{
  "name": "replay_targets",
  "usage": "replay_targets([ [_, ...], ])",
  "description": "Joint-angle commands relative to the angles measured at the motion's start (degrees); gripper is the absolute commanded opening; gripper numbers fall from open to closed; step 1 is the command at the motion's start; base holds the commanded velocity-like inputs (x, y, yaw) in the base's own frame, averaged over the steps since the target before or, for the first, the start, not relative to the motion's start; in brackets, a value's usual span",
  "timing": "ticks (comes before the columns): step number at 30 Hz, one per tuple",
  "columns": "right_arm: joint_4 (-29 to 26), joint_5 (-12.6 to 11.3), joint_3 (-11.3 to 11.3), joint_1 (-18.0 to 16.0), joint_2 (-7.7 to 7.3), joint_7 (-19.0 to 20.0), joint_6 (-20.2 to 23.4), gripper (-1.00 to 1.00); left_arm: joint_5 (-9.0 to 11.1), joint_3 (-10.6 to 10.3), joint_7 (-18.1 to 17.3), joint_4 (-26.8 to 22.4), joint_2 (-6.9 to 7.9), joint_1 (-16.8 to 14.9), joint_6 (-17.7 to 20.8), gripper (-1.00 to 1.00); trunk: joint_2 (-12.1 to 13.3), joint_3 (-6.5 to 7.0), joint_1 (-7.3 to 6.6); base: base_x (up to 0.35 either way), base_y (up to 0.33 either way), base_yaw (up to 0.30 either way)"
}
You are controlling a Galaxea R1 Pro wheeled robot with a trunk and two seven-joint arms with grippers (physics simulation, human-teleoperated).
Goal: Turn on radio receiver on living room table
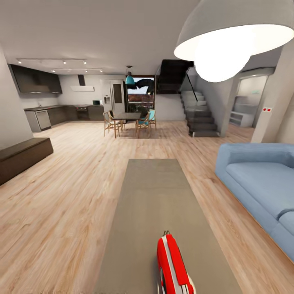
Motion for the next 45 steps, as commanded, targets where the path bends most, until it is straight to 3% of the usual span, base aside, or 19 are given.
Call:
replay_targets([
  [1, 0.0, 0.0, 0.0, 0.0, 0.00, 0.0, 0.0, 1.00, 0.0, 0.0, 0.0, 0.0, 0.00, 0.0, 0.0, 1.00, 0.0, 0.00, 0.00, 0.000, 0.000, 0.269],
  [8, 0.0, 0.0, -0.1, 0.0, 0.00, 0.0, 0.0, 1.00, 0.0, 0.0, 0.0, 0.0, 0.00, 0.0, 0.0, 1.00, 0.0, 0.00, 0.00, 0.000, 0.000, 0.206],
  [20, 0.0, -0.1, -0.1, 0.0, 0.00, 0.0, 0.0, 1.00, -0.1, -0.1, -0.1, 0.0, 0.00, 0.0, 0.0, 1.00, 0.0, 0.00, 0.00, 0.083, 0.000, 0.014],
  [35, 0.0, -0.5, -0.3, 0.0, 0.00, 0.0, 0.1, 1.00, -0.1, -0.1, -0.1, 0.0, 0.00, 0.0, 0.0, 1.00, 0.0, 0.00, 0.00, 0.003, 0.000, -0.186],
  [45, 0.0, -0.5, -0.3, 0.0, 0.00, 0.0, 0.1, 1.00, -0.1, -0.1, -0.1, 0.0, 0.00, 0.0, 0.0, 1.00, 0.0, 0.00, 0.00, 0.000, 0.000, -0.025],
])
